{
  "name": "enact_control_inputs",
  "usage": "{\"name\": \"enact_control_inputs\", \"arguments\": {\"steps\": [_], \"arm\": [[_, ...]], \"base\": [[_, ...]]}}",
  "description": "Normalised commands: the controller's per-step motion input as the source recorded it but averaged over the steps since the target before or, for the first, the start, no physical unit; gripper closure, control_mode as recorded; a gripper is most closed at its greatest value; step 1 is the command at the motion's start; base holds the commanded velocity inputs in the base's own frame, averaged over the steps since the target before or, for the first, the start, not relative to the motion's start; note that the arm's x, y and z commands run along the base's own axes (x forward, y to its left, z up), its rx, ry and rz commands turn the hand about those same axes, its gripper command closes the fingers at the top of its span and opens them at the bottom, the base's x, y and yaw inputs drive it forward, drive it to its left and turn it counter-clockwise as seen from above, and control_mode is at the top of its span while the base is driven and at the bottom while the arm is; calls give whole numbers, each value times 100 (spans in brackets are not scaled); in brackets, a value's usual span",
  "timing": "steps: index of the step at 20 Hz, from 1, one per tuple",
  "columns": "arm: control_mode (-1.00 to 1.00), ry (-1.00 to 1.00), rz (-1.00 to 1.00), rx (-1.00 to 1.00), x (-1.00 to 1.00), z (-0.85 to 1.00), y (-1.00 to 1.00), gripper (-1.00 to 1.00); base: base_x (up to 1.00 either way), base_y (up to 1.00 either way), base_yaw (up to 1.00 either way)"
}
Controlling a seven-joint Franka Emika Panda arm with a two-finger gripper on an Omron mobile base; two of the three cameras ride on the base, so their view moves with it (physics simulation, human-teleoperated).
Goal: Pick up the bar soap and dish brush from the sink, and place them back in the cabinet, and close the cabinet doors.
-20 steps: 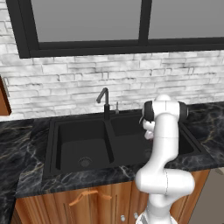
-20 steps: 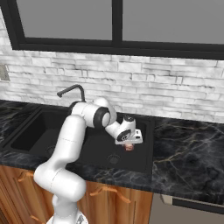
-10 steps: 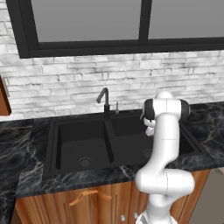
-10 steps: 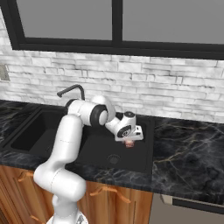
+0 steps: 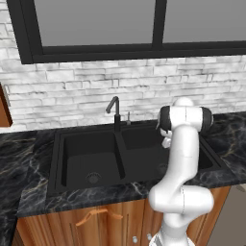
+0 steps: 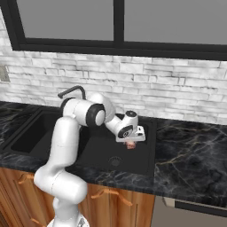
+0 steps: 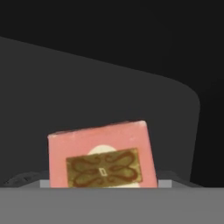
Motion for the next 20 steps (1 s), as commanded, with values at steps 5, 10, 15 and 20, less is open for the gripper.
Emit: {"name": "enact_control_inputs", "arguments": {"steps": [5,10,15,20], "arm": [[-100,0,-5,0,-30,31,8,100],[-100,0,-9,-1,-28,32,12,100],[-100,0,-10,0,-25,39,10,100],[-100,0,-12,-1,-18,38,19,100]], "base": [[0,0,0],[0,0,0],[0,0,0],[0,0,0]]}}
